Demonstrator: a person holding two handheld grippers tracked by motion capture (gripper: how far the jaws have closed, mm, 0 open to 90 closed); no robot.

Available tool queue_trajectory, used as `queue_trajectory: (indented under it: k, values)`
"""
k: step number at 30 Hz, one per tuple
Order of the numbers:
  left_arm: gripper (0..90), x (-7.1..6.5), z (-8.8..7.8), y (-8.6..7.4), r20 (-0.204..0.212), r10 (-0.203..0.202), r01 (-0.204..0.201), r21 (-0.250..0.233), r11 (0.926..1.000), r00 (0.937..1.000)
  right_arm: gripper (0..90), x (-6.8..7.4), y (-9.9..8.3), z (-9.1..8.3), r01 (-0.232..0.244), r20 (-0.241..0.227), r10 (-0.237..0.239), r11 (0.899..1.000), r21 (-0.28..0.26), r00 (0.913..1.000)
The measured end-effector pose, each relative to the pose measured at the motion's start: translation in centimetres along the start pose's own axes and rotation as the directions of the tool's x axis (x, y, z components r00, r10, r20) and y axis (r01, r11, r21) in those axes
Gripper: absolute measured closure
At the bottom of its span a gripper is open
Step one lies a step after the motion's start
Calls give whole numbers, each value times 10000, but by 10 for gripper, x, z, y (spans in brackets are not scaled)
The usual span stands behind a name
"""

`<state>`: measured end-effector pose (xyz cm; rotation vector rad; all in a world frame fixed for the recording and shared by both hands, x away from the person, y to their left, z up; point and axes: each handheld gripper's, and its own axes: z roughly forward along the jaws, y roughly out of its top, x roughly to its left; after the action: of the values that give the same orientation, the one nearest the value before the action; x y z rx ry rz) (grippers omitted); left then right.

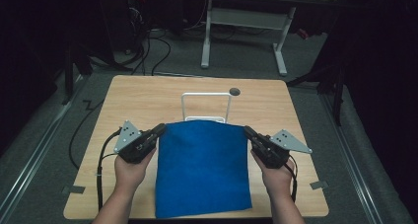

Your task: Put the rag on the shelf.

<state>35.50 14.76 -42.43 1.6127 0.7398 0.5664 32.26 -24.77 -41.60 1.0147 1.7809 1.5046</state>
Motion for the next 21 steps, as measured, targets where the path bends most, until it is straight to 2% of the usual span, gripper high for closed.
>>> queue_trajectory:
  k: [6, 13, 17, 21]
  values:
    - [879, -8, -16, 18, 29, 254, -251, -769, 9967, 9997, 884, 1, 14, -14, 157, 129, -148, 9977, -664, 9998]
    - [880, -21, -31, 34, 48, 678, -664, -1478, 9868, 9977, 884, 6, 29, -31, 301, 158, -281, 9896, -1407, 9995]
    - [880, -26, -34, 38, 85, 799, -774, -1659, 9831, 9968, 884, 9, 34, -36, 430, 139, -413, 9852, -1657, 9990]
    - [880, -27, -34, 39, 76, 755, -731, -1709, 9826, 9971, 884, 12, 36, -37, 461, 117, -447, 9840, -1721, 9989]
